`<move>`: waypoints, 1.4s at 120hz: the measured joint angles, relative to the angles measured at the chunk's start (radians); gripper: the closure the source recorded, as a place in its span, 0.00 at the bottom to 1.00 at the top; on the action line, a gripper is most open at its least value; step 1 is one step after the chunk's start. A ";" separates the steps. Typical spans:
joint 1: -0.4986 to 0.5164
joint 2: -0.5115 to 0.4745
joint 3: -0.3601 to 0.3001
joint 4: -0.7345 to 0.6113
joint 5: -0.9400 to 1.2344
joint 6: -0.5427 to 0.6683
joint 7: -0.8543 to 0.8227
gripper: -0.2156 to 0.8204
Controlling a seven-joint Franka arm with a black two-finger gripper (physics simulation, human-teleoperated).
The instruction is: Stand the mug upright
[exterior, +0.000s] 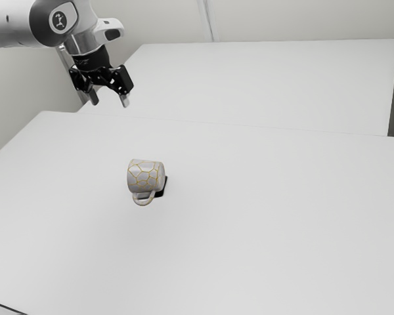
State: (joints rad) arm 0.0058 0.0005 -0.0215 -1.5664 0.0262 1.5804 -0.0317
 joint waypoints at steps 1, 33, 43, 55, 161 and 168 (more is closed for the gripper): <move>0.000 0.000 0.000 0.000 -0.001 -0.001 0.000 0.21; -0.009 -0.032 0.000 -0.014 -0.010 -0.032 -0.003 0.21; -0.015 -0.052 0.001 -0.050 -0.028 -0.034 -0.004 0.21; -0.002 -0.059 0.003 -0.101 -0.069 -0.027 -0.004 0.21; 0.319 0.260 0.003 -0.267 -0.625 0.297 0.541 0.21; 0.337 0.274 0.003 -0.268 -0.647 0.301 0.577 0.21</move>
State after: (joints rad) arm 0.3423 0.2743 -0.0189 -1.8346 -0.6212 1.8811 0.5452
